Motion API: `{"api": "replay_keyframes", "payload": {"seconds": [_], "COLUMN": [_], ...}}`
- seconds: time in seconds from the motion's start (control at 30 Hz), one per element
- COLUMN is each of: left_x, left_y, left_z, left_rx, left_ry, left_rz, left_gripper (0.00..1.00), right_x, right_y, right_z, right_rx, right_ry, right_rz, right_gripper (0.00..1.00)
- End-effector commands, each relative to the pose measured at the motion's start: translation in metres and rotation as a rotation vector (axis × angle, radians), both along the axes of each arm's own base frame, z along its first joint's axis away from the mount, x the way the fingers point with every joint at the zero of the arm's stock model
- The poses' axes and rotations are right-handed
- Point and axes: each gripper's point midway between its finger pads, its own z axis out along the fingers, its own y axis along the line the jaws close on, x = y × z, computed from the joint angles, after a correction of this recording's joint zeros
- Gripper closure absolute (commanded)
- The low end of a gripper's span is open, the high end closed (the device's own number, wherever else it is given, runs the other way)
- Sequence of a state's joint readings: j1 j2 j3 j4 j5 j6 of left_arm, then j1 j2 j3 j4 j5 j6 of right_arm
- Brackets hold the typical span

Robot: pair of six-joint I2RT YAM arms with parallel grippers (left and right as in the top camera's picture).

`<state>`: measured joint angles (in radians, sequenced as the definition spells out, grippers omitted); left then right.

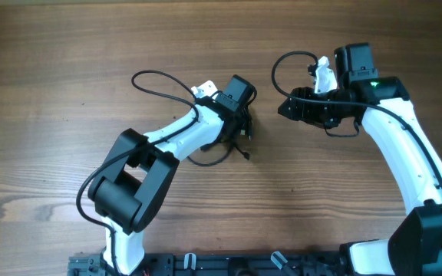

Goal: Untangle cables

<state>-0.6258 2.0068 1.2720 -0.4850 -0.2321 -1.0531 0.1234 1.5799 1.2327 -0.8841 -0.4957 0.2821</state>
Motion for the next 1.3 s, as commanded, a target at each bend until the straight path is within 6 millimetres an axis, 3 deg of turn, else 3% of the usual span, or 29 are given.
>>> {"api": "replay_keyframes", "payload": {"seconds": [0.0,0.1,0.23,0.4,0.53,0.63,0.83,1.03,1.27], "left_x": [-0.01,-0.012,-0.004,0.023,0.037,0.042,0.057,0.065,0.065], "left_y": [0.0,-0.011,-0.024,-0.019,0.006,0.014,0.041,0.065,0.061], "left_z": [-0.035,-0.039,-0.023,0.073,0.151,0.18,0.183,0.184,0.184], "left_rx": [0.006,-0.046,-0.129,-0.348,-0.504,-0.539,-0.457,-0.368,-0.473], "left_ry": [0.075,0.096,0.083,-0.054,-0.182,-0.255,-0.338,-0.399,-0.371], "left_rz": [-0.005,-0.026,-0.118,-0.119,-0.006,-0.004,0.137,0.25,0.353], "left_gripper": [0.66,0.96,0.96,0.96,0.96,0.96,0.96,0.96,0.96], "right_x": [-0.001,-0.001,-0.002,-0.005,-0.001,0.006,0.017,0.025,0.043], "right_y": [0.0,0.0,0.003,0.032,0.05,0.068,0.104,0.129,0.151], "right_z": [0.007,0.006,0.008,0.031,0.046,0.061,0.107,0.136,0.097], "right_rx": [-0.008,-0.008,0.014,0.2,0.302,0.378,0.572,0.651,0.541], "right_ry": [-0.029,-0.026,-0.027,-0.076,-0.076,-0.115,-0.212,-0.278,-0.159], "right_rz": [0.016,0.016,0.028,0.138,0.129,0.141,0.205,0.211,-0.033], "right_gripper": [0.37,0.37,0.37,0.4,0.42,0.42,0.45,0.48,0.5]}}
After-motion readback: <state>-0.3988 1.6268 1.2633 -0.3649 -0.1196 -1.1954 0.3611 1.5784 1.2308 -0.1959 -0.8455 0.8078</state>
